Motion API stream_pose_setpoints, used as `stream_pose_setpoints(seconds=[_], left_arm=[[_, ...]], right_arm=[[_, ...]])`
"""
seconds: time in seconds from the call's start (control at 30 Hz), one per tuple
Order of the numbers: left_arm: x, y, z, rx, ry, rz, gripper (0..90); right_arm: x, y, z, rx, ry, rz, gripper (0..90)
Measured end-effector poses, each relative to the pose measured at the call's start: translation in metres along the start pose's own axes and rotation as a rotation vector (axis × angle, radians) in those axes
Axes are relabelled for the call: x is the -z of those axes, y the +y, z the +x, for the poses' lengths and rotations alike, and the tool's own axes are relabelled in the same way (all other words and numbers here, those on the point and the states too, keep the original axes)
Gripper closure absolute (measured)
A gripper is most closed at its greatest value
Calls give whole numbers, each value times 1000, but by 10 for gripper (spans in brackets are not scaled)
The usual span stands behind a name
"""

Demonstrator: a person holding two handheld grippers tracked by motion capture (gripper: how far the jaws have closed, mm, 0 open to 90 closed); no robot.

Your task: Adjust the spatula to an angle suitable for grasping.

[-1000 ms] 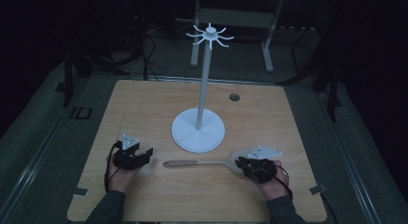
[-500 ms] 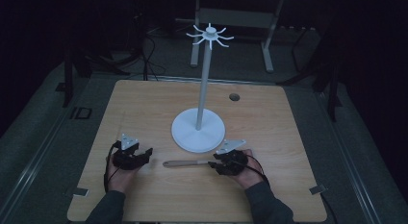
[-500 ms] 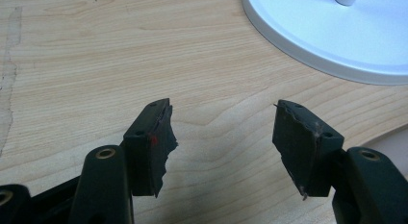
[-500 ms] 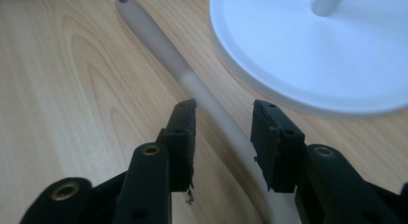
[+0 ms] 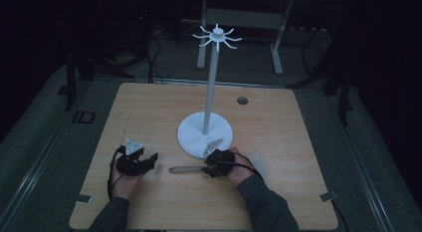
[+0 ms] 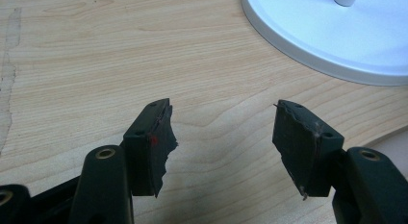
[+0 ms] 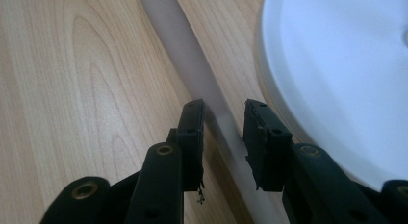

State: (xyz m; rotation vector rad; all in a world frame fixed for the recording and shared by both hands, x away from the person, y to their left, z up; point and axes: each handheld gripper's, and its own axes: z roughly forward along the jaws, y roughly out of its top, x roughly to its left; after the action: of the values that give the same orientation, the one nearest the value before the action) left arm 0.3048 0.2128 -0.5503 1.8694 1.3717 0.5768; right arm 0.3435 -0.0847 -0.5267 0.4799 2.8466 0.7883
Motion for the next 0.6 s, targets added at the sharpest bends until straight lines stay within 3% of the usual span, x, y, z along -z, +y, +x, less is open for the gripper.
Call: stream_pose_setpoints(seconds=[0.07, 0.3, 0.4, 0.6], left_arm=[[0, 0, -1, -1, 1, 0, 394], [0, 0, -1, -2, 1, 1, 394], [0, 0, -1, -2, 1, 1, 394], [0, 0, 0, 1, 1, -2, 394]], right_arm=[[-5, 2, -1, 15, 6, 19, 668], [-10, 5, -9, -1, 81, 37, 639], [-15, 3, -8, 21, 62, 72, 610], [-13, 3, -5, -7, 44, 84, 653]])
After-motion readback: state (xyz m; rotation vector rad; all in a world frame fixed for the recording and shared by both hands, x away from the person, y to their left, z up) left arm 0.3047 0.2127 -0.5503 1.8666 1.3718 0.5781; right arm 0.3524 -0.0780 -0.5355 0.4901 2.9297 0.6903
